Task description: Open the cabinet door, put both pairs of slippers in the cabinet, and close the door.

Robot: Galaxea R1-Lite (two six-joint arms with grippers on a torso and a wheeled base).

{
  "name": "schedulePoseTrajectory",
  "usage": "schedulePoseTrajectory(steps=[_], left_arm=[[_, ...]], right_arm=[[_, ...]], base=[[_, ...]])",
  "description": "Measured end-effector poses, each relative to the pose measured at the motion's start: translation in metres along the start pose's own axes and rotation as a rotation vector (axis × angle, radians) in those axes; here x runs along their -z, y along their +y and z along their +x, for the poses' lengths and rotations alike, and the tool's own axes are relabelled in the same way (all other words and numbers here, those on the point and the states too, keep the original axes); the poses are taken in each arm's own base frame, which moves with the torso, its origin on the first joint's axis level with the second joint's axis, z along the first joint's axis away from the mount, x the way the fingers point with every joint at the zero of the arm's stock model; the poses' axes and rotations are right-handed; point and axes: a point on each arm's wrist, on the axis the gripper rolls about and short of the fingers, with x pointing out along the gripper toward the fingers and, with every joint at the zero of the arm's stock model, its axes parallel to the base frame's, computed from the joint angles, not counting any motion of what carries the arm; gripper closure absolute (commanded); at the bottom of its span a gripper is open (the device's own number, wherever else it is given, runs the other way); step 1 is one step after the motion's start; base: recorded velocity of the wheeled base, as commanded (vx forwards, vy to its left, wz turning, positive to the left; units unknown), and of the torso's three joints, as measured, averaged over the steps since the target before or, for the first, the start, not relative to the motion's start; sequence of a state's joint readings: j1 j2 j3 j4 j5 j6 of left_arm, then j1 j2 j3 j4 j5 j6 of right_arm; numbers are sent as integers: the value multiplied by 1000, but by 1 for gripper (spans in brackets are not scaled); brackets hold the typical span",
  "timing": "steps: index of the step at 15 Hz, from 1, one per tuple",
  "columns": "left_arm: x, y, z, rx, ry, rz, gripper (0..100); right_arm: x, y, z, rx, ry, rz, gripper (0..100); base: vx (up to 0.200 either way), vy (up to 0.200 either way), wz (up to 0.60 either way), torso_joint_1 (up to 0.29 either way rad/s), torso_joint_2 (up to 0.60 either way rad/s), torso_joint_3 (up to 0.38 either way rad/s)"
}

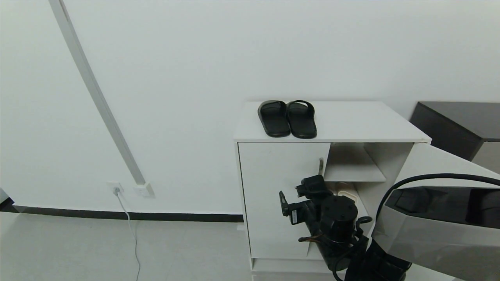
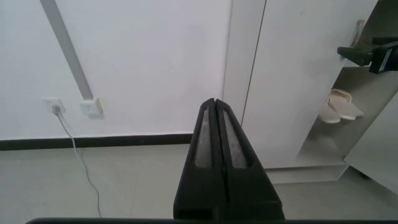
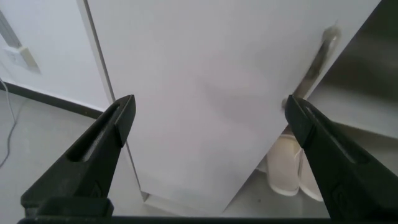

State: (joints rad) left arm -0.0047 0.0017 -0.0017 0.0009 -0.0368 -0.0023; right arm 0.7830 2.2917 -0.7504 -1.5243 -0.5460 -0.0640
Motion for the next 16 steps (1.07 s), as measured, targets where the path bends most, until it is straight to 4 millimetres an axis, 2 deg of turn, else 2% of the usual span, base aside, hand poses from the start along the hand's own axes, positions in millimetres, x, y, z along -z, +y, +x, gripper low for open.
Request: schedulePoseTrajectory(steps=[8, 16], left_arm=[[0, 0, 0, 0, 0, 1, 100], [0, 0, 0, 0, 0, 1, 100]], right_arm=[[1, 1, -2, -4, 5, -3, 0], [3, -1, -4, -5, 6, -18, 0]], base=[[0, 0, 0, 250, -568, -318], [0, 0, 0, 173, -366, -197]])
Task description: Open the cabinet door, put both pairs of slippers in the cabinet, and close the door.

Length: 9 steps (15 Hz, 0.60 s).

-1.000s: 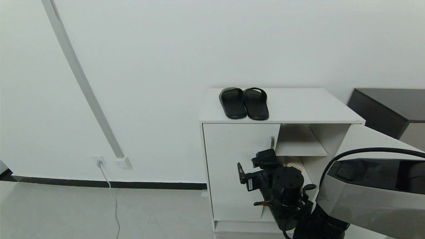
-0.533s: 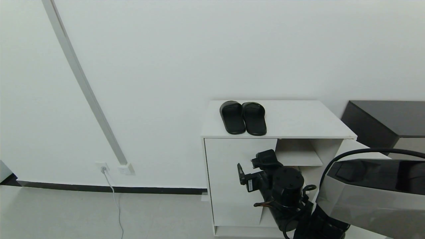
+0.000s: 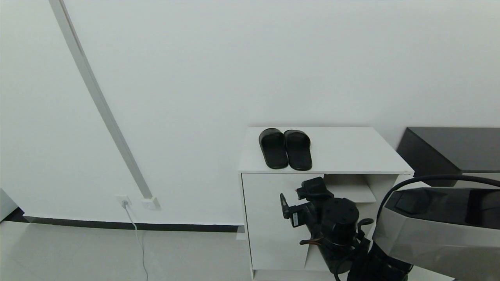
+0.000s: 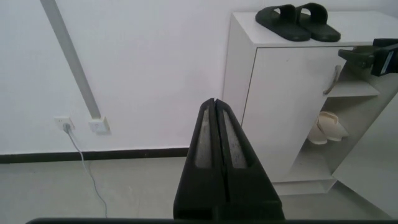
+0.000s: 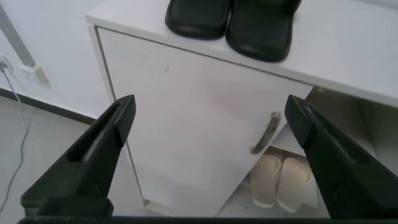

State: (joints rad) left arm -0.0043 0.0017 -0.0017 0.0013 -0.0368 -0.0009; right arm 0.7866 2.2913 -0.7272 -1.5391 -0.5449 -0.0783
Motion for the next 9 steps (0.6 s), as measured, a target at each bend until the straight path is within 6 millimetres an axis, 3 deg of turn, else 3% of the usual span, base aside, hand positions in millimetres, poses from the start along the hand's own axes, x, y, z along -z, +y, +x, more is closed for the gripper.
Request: schedulePoseTrajectory(steps=[5, 9], left_arm=[[0, 0, 0, 2, 0, 1, 100], [0, 0, 0, 2, 0, 9, 100]], right_arm=[[4, 4, 0, -24, -13, -37, 0], [-9, 8, 11, -22, 70, -47, 0]], base=[[0, 0, 0, 6, -13, -8], [0, 0, 0, 0, 0, 0]])
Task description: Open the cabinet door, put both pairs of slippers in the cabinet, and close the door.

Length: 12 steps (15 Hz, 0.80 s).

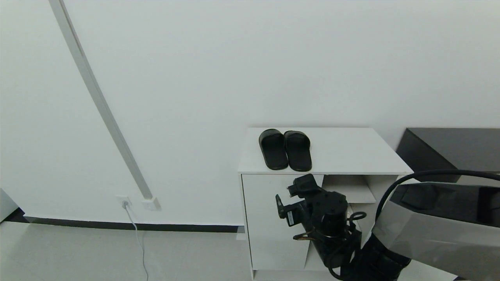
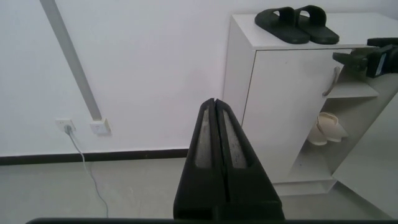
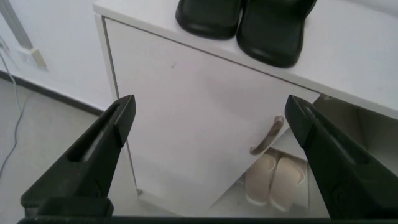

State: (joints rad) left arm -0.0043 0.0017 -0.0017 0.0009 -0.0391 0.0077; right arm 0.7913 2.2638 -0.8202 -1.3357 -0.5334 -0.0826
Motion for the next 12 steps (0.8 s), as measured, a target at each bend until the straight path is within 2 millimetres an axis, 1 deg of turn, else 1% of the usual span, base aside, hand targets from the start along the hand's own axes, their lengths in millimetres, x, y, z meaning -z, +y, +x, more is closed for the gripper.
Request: schedulePoseTrajectory(steps=[3, 5, 7, 9, 10, 12], left_arm=[[0, 0, 0, 1, 0, 0, 100], [0, 0, 0, 1, 0, 0, 100], [0, 0, 0, 1, 0, 0, 100], [0, 0, 0, 0, 0, 0, 100], [0, 0, 0, 0, 0, -1, 100], [0, 0, 0, 0, 0, -3, 100]], right_arm=[[-30, -2, 9, 25, 89, 62, 0], [-59, -4, 11, 52, 130, 122, 0], [-79, -8, 9, 68, 169, 170, 0], [-93, -11, 2, 77, 205, 221, 0], [-100, -11, -1, 79, 191, 236, 0], [-105, -12, -3, 78, 179, 246, 0]], base=[[0, 0, 0, 0, 0, 0], [0, 0, 0, 0, 0, 0], [0, 0, 0, 0, 0, 0], [0, 0, 0, 0, 0, 0], [200, 0, 0, -2, 2, 2], [200, 0, 0, 0, -2, 2]])
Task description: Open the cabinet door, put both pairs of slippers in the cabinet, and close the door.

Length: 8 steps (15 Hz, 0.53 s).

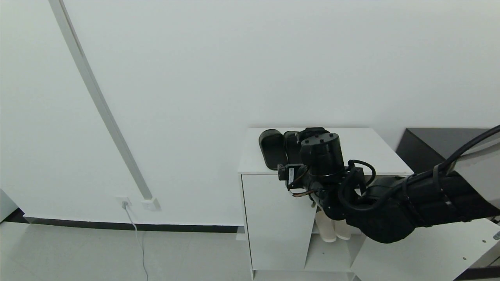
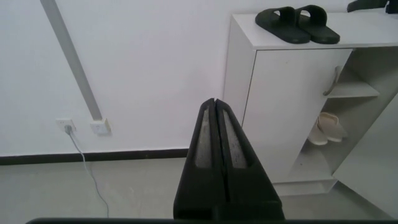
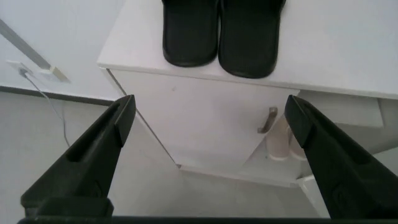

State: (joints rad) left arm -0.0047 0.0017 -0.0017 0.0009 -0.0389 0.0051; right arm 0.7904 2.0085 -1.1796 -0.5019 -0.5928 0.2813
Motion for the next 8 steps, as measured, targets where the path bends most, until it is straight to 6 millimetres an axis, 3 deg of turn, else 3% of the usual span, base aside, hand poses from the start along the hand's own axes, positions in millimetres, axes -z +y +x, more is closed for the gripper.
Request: schedulePoseTrajectory(steps=[8], left_arm=[[0, 0, 0, 0, 1, 0, 100]], right_arm=[[18, 5, 15, -4, -17, 29, 0]], base=[[200, 0, 0, 6, -1, 1]])
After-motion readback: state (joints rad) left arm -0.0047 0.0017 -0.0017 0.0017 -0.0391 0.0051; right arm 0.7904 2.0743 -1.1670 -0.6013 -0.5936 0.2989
